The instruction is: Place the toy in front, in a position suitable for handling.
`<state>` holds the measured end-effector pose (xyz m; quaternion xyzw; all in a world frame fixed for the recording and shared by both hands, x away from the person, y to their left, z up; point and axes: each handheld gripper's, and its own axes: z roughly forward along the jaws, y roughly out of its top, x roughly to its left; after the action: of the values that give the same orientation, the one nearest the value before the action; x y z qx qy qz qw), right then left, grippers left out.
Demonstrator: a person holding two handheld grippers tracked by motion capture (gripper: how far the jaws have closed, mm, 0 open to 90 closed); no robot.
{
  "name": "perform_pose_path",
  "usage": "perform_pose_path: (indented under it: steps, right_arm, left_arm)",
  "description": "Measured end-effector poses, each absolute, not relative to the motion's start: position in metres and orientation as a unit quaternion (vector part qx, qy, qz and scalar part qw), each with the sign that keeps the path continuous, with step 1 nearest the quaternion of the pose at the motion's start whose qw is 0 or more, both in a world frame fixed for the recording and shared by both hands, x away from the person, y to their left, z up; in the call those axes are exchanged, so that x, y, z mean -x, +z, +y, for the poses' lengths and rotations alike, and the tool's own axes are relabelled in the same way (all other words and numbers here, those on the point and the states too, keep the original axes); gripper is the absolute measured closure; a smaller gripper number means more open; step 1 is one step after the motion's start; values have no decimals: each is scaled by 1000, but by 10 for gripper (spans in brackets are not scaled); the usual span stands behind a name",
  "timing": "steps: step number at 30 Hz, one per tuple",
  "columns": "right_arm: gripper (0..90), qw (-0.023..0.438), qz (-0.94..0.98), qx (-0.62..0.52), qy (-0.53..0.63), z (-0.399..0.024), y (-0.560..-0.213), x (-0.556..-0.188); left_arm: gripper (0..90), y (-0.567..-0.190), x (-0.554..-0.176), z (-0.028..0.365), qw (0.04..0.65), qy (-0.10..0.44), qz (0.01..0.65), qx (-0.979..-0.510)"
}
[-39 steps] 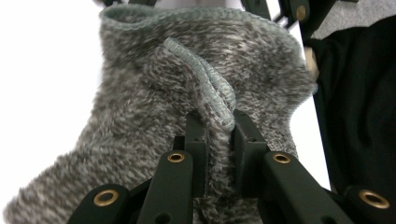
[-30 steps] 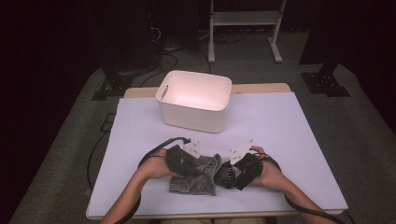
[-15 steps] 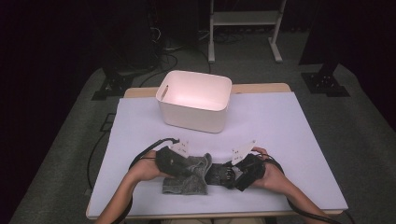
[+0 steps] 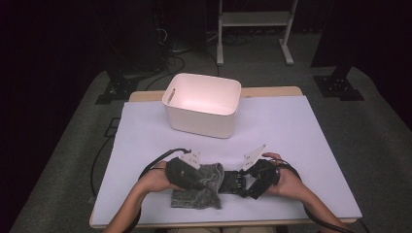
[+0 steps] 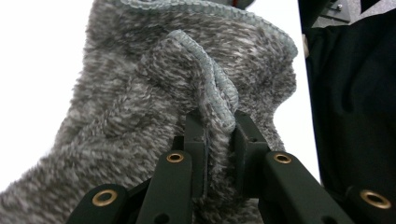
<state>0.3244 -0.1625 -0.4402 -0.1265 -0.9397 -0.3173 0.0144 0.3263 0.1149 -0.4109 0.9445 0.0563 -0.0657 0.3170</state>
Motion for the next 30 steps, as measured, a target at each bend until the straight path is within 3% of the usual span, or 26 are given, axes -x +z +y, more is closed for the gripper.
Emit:
perform_pose_path:
  steps: [6,13,22,30]
  right_arm:
    - [172,-1,-932,117,-344,-161,-437,-327]
    - [230,-36,-932,90,-350,-158,-439,-324]
    - [241,-39,-933,67,-352,-154,-446,-318]
    - [241,-31,-929,74,-361,-153,-447,-316]
  left_arm:
    - [779,-410,-326,108,318,-71,48,-944]
    - [783,-401,-331,88,322,-57,36,-944]
    - [784,-398,-337,26,307,-69,-10,-949]
    - [785,-398,-339,20,293,-65,-11,-954]
